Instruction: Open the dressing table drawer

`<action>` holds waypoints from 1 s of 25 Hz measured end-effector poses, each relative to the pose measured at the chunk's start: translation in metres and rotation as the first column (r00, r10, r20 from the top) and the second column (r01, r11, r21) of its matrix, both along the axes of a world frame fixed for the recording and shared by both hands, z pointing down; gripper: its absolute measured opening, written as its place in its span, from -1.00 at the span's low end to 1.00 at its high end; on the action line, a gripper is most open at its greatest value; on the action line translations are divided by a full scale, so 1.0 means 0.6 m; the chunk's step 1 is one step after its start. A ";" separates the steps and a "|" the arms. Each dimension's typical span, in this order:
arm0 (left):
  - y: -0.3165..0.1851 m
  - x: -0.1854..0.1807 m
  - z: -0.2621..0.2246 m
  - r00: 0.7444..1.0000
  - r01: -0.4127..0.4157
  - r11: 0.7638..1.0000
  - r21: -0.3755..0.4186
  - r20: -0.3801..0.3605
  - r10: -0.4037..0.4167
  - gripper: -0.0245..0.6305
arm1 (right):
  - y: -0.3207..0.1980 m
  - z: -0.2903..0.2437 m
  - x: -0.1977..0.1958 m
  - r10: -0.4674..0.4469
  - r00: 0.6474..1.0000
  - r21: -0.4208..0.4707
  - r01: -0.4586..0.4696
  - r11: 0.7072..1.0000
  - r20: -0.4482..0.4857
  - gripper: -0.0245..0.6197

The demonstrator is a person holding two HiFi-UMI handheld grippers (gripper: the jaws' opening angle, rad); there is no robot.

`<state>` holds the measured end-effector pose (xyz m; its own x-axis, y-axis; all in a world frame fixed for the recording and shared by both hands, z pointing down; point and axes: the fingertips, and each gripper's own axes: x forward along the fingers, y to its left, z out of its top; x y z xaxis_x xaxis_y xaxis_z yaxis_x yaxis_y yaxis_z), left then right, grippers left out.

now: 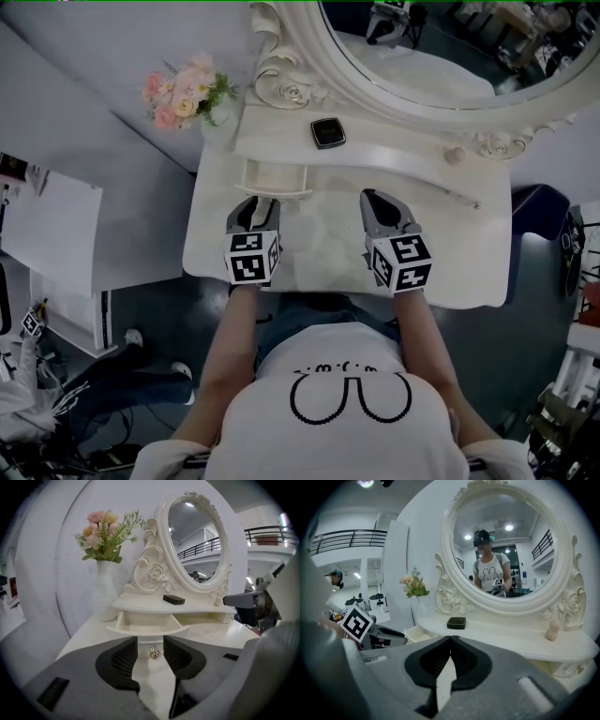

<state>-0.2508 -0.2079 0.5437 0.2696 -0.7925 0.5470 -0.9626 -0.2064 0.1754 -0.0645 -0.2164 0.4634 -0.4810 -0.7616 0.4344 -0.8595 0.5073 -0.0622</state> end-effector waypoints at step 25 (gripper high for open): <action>-0.056 -0.017 -0.365 0.999 -0.045 0.832 0.553 0.032 0.033 -0.93 | -0.047 -0.269 -0.009 -0.020 0.994 0.356 -0.020 0.934 0.110 -0.93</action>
